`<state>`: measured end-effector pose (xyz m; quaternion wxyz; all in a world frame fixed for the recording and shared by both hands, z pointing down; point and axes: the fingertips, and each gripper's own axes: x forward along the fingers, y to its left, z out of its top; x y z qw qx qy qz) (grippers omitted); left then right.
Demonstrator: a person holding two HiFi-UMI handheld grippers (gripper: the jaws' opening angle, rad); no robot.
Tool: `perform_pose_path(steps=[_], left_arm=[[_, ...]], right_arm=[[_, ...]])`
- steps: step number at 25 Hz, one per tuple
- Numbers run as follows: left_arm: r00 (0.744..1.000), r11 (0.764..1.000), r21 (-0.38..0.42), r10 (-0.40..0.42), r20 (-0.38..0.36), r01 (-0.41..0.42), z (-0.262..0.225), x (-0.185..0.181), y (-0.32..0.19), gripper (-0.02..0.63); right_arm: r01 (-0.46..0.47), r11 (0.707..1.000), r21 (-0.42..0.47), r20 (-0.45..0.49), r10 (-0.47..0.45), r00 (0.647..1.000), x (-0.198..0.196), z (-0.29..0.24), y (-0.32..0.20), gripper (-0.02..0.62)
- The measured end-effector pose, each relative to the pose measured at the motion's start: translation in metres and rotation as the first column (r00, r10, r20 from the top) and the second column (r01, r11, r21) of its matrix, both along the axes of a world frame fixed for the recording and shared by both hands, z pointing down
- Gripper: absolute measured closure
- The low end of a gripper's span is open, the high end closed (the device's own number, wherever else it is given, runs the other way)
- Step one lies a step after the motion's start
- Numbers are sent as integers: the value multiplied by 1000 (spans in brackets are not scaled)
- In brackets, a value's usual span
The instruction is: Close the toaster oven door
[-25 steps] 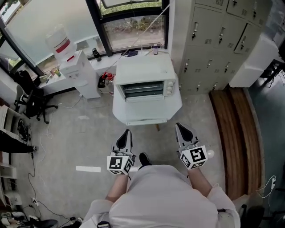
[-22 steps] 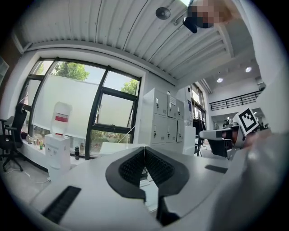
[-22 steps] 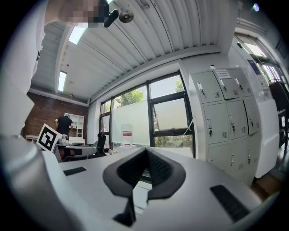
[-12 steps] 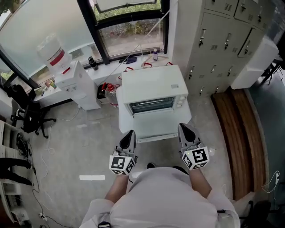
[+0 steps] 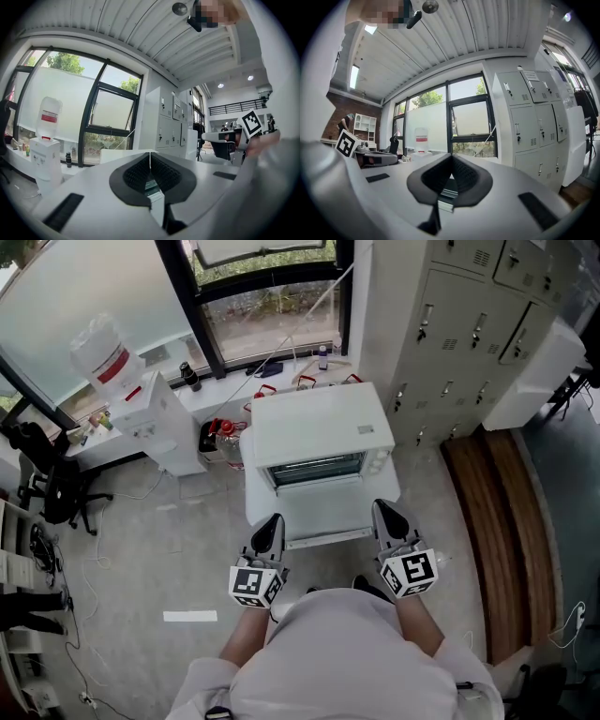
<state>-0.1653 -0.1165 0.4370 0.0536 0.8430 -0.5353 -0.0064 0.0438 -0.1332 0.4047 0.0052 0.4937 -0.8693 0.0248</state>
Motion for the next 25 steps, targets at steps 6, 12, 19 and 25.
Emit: perform_pose_path(steps=[6,12,19,25], left_arm=[[997,997,5,-72,-6,72,-4,12,-1,584],[989,989,3,-148,-10,148,-11,20,-4,584],[984,984,-12,-175,11,175,-7,32,0,584],[985,985,-24,-173,24,174,0,39,2,584]], right_arm=[[63,998,-10,1,-63,998,12,2,-10,586],[106,994,-22,14,-105,994,27,0,-24,588],[148,988,-43,20,-147,989,34,7,-24,588],[162,985,-55,19,-161,987,38,12,-24,588]])
